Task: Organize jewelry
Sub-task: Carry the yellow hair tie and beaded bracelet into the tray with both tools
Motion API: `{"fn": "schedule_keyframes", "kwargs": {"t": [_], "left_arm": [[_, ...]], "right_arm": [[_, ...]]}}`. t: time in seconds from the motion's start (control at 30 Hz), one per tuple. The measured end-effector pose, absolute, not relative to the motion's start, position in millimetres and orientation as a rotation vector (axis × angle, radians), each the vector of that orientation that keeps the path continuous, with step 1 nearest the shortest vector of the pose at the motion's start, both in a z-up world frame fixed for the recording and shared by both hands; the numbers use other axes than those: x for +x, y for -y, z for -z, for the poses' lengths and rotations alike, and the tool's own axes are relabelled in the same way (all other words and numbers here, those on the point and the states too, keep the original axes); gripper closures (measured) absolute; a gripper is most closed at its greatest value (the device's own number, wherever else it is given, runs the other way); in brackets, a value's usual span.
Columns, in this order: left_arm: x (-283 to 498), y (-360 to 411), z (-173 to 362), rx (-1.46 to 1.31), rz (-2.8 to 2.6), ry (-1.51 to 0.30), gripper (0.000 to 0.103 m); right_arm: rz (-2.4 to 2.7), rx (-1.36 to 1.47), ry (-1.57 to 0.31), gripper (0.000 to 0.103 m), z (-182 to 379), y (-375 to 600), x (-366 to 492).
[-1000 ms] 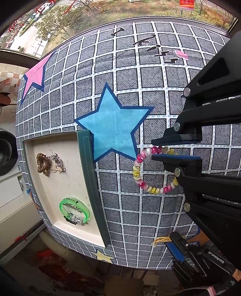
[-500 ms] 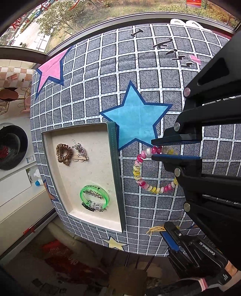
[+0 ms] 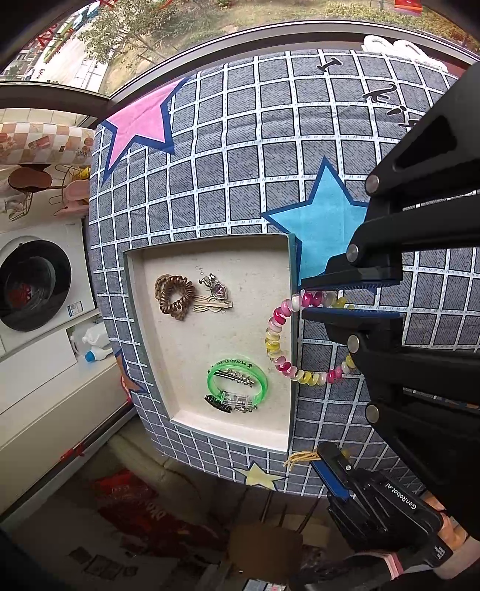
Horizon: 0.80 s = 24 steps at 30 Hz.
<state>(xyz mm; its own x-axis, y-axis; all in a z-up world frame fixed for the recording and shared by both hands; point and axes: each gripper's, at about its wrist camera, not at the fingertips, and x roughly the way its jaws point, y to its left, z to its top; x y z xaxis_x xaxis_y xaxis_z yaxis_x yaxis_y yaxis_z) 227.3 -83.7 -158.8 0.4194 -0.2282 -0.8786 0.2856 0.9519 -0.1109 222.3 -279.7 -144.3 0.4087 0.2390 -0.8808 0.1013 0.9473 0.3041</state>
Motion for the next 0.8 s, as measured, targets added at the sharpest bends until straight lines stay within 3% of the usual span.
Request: {"fn": "schedule_keyframes", "kwargs": {"t": [0.8], "left_arm": [[318, 111, 195, 0.078, 0.271, -1.130, 0.071]], "right_arm": [[-0.044, 0.298, -1.185, 0.094, 180, 284, 317]]}}
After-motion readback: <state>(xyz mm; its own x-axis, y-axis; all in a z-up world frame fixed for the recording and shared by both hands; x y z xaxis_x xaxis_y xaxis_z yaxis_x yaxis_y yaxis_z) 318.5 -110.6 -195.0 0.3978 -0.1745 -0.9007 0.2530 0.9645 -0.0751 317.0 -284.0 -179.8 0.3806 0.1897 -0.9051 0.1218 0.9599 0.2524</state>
